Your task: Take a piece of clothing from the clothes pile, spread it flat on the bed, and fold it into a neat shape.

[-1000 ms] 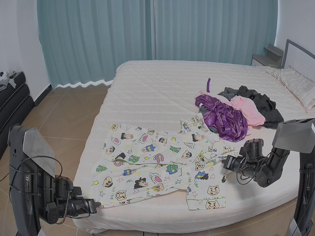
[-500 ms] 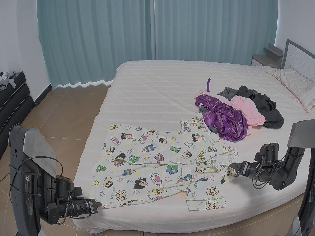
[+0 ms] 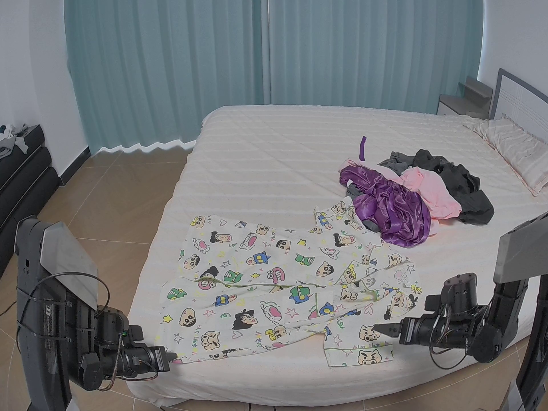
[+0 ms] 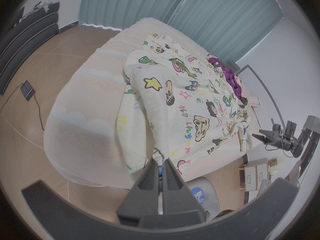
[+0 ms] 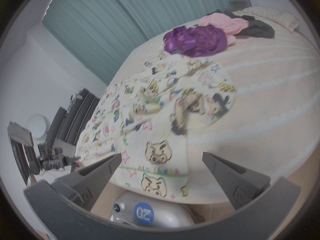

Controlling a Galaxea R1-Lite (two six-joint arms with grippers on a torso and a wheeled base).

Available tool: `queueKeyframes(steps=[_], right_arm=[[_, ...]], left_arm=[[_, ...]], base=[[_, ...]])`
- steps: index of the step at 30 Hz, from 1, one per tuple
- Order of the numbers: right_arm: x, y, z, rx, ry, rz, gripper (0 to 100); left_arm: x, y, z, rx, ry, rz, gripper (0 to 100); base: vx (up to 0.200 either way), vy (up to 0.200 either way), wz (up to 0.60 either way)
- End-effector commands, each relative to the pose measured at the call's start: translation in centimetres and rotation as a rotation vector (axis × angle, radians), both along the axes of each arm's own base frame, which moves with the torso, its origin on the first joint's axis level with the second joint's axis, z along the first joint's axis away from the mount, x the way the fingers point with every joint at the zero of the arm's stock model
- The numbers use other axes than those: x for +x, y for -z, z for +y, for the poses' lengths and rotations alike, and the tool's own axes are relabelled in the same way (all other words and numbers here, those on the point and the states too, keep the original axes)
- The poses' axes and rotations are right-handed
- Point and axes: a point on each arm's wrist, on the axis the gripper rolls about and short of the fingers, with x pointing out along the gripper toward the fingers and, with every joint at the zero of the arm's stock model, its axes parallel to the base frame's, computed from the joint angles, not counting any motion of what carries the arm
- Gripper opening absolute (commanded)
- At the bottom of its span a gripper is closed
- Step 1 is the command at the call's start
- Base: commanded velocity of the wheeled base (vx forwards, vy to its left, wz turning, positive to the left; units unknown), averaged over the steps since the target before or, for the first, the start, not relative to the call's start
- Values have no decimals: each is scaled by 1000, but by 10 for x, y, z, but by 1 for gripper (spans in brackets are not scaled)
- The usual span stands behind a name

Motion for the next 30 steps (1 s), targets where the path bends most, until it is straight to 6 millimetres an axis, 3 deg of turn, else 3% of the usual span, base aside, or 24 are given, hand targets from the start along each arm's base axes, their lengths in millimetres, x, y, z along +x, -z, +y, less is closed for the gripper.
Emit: queueKeyframes(steps=[1,8,18,19,24,30], right_arm=[[-16,23,21,-66,-77,76,100],[-14,43,22,-93,-76,91,100],[-11,47,28,-87,-91,70,100],[-11,47,29,-88,-93,71,0],[-13,46,27,-85,-82,78,0],[-30,31,5,-79,-36,76,0]], left_arm=[[1,-1,0,-7,-7,-11,0],[1,-1,0,-7,-7,-11,0],[1,-1,0,-7,-7,-11,0],[1,-1,0,-7,-7,-11,0],[1,-1,0,-7,-7,-11,0],[2,-2,0,-5,-9,-19,0]], base=[[0,0,0],[0,0,0],[0,0,0],[0,0,0],[0,0,0],[0,0,0]])
